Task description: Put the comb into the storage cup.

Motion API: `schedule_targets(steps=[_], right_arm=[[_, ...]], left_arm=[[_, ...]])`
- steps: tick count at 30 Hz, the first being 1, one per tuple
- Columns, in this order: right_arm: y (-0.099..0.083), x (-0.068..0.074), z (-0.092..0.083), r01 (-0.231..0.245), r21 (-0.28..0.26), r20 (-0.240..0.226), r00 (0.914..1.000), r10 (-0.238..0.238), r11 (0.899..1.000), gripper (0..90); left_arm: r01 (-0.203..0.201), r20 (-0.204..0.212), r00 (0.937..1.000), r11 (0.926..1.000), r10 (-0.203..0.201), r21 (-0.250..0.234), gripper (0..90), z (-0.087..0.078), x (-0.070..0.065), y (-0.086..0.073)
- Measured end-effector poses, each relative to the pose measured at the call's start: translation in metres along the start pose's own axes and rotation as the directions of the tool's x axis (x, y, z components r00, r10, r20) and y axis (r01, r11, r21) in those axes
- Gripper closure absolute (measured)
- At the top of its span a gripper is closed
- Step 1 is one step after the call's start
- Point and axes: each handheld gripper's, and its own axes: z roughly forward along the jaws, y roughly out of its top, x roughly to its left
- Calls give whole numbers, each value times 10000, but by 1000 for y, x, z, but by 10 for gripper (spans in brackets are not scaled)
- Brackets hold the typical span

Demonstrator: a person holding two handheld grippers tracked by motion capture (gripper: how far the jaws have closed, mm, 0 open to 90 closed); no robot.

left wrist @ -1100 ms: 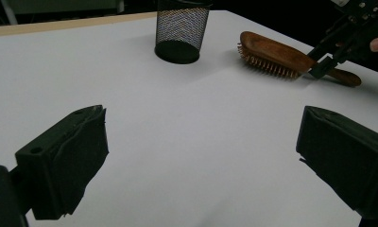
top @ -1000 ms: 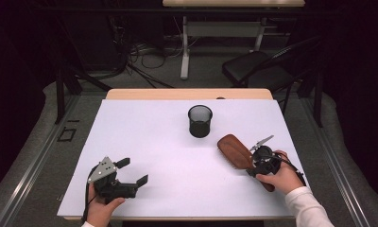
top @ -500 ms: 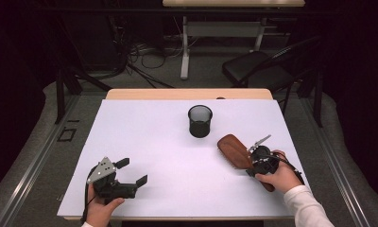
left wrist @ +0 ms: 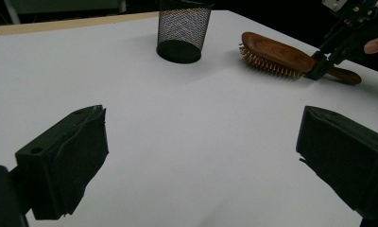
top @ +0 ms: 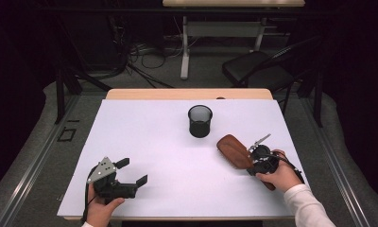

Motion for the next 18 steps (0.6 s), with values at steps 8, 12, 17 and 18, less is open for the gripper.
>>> schedule_targets(steps=[8, 12, 17, 18], right_arm=[[1, 3, -1, 84, 183, 125, 9999, -87, 9998, 716], [1, 4, 0, 52, 113, 142, 9999, -54, 9999, 718], [1, 6, -2, 181, 35, 348, 9992, -182, 9998, 720], [0, 6, -2, 220, -74, 398, 9990, -217, 9997, 721]], left_arm=[[-36, 18, 10000, 10000, 36, -20, 29, -2, 0, 0], [-152, 28, 9999, 9999, 152, -20, 29, -3, -2, 0], [-160, 21, 9999, 9999, 160, -52, 30, -4, -3, 0], [-180, 22, 9998, 9998, 180, -56, 30, -5, -3, 0]])
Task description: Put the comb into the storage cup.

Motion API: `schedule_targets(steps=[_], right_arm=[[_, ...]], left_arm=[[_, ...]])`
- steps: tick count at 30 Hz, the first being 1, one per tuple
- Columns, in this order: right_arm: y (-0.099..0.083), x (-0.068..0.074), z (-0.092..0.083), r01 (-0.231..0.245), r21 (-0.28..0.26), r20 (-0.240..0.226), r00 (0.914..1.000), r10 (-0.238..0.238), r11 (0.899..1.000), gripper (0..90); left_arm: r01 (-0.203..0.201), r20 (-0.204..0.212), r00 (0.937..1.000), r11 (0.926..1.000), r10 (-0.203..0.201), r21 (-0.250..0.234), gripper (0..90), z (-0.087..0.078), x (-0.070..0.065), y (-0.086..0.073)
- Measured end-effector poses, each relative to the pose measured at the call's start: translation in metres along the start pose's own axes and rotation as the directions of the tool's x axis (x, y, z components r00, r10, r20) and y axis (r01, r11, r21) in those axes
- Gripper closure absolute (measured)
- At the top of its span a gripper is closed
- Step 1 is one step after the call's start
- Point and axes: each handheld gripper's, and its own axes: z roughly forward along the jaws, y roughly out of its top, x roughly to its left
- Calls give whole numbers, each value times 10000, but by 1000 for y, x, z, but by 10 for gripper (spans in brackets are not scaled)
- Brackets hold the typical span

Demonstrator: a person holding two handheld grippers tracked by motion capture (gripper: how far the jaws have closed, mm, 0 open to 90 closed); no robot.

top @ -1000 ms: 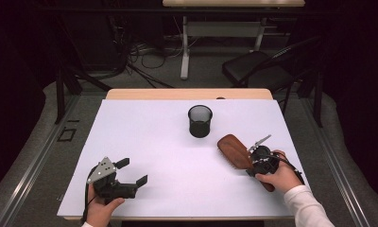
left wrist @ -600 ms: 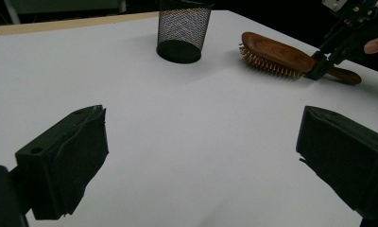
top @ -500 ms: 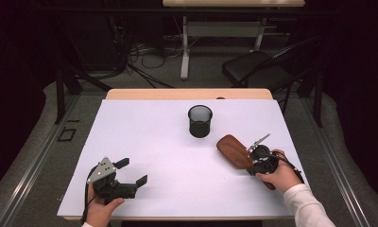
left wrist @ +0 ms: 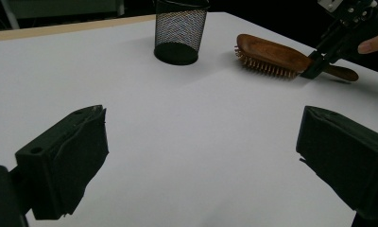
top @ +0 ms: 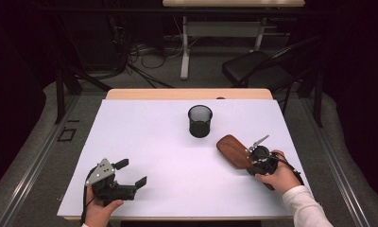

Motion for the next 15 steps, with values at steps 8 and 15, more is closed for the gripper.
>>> schedule_targets(steps=[8, 15], right_arm=[[-2, 2, -3, -98, 52, 120, 9999, 97, 9999, 722], [-5, 4, -2, -326, -436, 100, 9994, 331, 9985, 723]], left_arm=[[47, 63, 10000, 10000, -47, 5, 30, 3, 1, 0], [15, 37, 10000, 10000, -15, 24, 30, 2, 0, 0]])
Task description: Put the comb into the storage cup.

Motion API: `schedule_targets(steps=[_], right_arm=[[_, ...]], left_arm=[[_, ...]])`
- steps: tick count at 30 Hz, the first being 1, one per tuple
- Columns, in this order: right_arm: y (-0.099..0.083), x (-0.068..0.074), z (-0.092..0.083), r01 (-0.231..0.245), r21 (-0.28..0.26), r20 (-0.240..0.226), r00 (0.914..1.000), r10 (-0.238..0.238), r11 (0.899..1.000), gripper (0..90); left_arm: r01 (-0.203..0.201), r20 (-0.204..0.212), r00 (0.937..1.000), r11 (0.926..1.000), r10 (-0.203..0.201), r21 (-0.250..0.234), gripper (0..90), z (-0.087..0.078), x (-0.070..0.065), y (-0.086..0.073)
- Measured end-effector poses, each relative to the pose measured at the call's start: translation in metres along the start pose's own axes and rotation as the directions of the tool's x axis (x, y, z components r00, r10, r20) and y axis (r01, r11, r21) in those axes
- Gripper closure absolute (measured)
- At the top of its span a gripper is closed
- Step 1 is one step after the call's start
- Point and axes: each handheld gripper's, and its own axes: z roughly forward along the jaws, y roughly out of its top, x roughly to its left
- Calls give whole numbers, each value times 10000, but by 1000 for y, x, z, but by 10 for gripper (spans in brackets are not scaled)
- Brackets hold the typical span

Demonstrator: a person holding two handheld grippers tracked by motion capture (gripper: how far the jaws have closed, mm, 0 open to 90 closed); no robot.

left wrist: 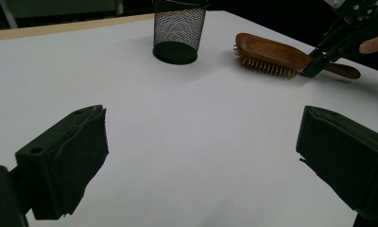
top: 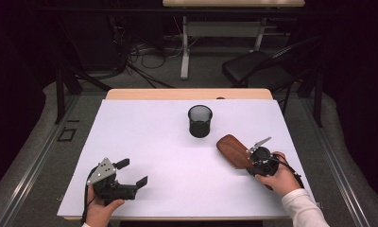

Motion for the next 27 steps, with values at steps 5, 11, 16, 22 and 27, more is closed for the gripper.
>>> schedule_targets(steps=[5, 11, 16, 22, 27], right_arm=[[0, 0, -3, 125, 154, 53, 9999, -126, 9998, 723], [-2, 1, -4, 114, -186, 89, 9999, -113, 9998, 723], [-3, 1, -6, -5, -579, 186, 9998, 16, 9983, 723], [-5, 0, -10, 19, -855, 187, 9998, -3, 9963, 723], [-7, 3, -11, -169, -1134, 143, 9997, 186, 9934, 722]], left_arm=[[-18, -42, 10000, 10000, 18, 18, 30, -1, 0, 0], [52, -132, 9999, 10000, -52, -49, 30, -1, 0, -1], [84, -206, 9998, 10000, -84, -11, 30, -2, 0, -1], [72, -206, 9998, 10000, -72, -17, 30, -1, 0, -1], [54, -213, 9998, 10000, -55, -26, 30, -1, 0, -1]])
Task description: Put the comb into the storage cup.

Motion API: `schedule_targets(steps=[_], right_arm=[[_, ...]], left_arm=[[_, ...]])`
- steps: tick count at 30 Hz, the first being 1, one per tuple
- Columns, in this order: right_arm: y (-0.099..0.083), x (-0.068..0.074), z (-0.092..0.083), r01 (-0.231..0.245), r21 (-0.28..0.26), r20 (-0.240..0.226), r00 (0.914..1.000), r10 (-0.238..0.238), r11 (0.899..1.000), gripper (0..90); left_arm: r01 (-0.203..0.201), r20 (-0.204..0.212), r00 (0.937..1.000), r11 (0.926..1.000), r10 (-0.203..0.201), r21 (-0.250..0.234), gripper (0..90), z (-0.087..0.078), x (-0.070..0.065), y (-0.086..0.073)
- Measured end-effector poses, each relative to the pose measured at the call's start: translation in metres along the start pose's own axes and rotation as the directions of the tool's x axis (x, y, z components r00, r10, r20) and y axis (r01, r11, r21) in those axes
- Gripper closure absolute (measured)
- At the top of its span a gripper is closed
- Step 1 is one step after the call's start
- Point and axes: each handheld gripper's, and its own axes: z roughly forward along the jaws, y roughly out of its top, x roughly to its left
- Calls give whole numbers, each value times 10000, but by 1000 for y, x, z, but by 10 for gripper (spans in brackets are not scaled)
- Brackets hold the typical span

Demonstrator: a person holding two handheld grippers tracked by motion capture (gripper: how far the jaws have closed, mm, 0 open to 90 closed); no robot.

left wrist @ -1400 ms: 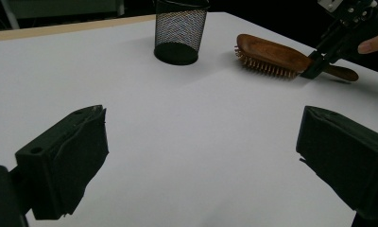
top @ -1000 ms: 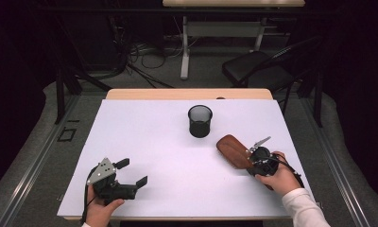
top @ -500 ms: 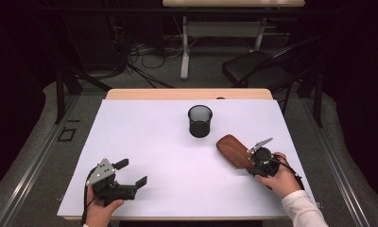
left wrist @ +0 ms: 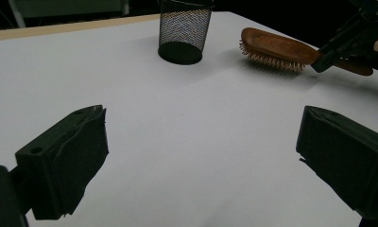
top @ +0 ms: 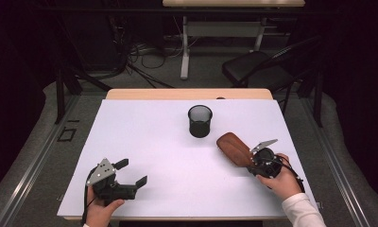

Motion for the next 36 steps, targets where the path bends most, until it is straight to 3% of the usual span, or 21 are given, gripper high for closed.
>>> schedule_targets(steps=[4, 14, 25, 36], right_arm=[[-1, 2, -2, -225, -330, -90, 9997, 222, 9992, 722], [-1, 4, -6, -226, -763, -40, 9997, 224, 9968, 722], [-1, 10, -13, -425, -1685, -26, 9991, 427, 9848, 722], [1, 16, -17, -390, -2129, -48, 9992, 389, 9763, 722]], left_arm=[[-12, -18, 10000, 10000, 12, 15, 30, -1, 0, 0], [-33, -3, 10000, 10000, 33, -41, 30, -1, 0, 0], [-34, -8, 10000, 10000, 34, 4, 30, 0, 0, -1], [-42, -27, 10000, 10000, 42, 35, 30, 1, 0, -1]])
